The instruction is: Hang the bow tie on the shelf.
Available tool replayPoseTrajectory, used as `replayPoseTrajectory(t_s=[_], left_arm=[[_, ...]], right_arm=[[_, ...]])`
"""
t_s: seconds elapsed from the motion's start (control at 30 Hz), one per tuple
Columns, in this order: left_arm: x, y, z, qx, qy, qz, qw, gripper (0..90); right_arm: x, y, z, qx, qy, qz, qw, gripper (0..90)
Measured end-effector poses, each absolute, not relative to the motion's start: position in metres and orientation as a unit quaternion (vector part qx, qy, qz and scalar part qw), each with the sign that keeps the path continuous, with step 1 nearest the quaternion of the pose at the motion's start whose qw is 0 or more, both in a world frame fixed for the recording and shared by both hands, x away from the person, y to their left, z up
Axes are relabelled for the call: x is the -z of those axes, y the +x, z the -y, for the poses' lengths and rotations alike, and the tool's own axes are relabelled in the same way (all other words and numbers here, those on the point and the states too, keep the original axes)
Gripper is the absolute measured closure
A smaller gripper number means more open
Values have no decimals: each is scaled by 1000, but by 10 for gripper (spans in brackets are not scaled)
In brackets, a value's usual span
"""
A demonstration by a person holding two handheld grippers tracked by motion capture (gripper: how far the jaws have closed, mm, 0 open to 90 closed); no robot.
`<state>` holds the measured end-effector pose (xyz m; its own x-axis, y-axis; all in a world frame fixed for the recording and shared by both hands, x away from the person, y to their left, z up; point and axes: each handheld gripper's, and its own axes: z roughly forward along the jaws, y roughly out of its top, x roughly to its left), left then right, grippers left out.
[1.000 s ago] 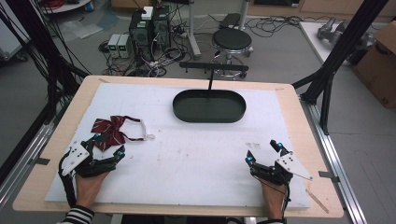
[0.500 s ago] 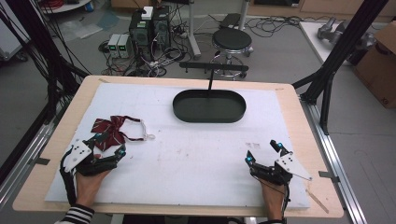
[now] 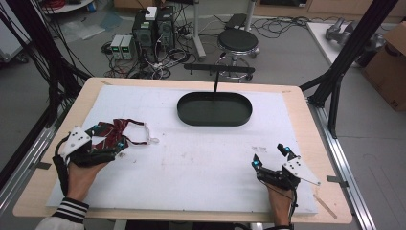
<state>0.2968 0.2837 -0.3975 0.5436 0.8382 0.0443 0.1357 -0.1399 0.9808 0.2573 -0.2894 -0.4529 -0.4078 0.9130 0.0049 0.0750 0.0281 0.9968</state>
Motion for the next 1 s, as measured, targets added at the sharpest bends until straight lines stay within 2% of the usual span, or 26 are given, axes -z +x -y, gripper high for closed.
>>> replayPoseTrajectory(t_s=[0.43, 0.67, 1.0], left_arm=[[373, 333, -294, -298, 751, -359, 467, 161], [363, 349, -295, -290, 766, -379, 430, 161], [365, 373, -284, -262, 802, -388, 372, 168]], right_arm=[[453, 258, 289, -567, 401, -619, 367, 35], [453, 258, 288, -565, 400, -621, 368, 35], [452, 259, 287, -562, 401, -624, 365, 36]])
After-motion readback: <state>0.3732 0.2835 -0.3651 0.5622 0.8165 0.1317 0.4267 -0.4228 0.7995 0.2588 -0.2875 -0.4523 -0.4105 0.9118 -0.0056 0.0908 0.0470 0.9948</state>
